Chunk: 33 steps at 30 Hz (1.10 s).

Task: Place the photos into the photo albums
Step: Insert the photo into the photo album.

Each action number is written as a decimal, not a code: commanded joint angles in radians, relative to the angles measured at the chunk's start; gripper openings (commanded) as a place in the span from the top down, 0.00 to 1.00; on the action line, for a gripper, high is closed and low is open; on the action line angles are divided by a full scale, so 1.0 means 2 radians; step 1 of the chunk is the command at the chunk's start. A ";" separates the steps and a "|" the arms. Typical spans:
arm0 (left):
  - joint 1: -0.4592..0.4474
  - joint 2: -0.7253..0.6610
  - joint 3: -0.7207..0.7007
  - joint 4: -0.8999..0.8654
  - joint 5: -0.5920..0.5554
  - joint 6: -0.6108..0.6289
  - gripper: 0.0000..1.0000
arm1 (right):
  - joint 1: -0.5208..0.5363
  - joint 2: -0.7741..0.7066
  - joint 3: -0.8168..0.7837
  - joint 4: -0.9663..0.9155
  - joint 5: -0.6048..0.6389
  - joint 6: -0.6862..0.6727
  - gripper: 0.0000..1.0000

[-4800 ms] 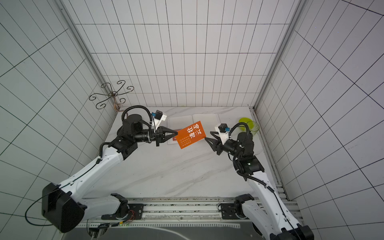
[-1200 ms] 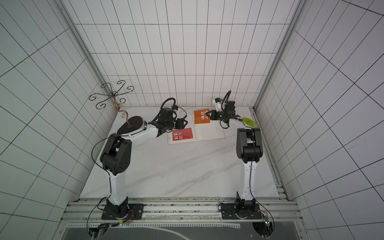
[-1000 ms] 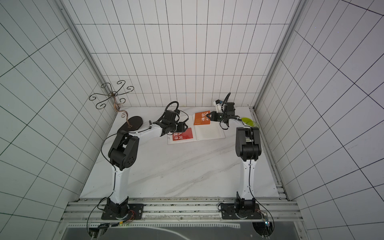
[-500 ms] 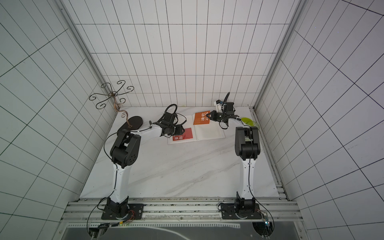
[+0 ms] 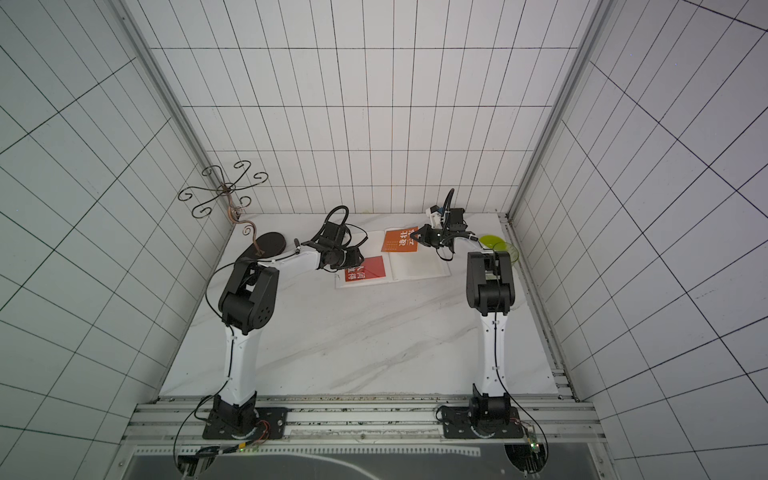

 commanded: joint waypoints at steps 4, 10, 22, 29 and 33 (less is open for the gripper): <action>0.017 0.022 -0.011 -0.049 -0.033 -0.015 0.48 | 0.007 0.026 0.076 -0.024 -0.026 0.000 1.00; 0.033 0.024 -0.007 -0.065 -0.070 0.002 0.48 | 0.012 0.048 0.099 -0.032 -0.036 0.006 1.00; 0.049 0.047 0.008 -0.060 -0.057 0.017 0.48 | 0.017 0.086 0.138 -0.038 -0.069 0.016 1.00; 0.050 0.057 0.021 -0.062 -0.045 0.025 0.48 | 0.026 0.109 0.169 -0.054 -0.083 0.016 1.00; 0.052 0.056 0.021 -0.062 -0.039 0.026 0.48 | 0.037 0.121 0.189 -0.059 -0.073 0.018 1.00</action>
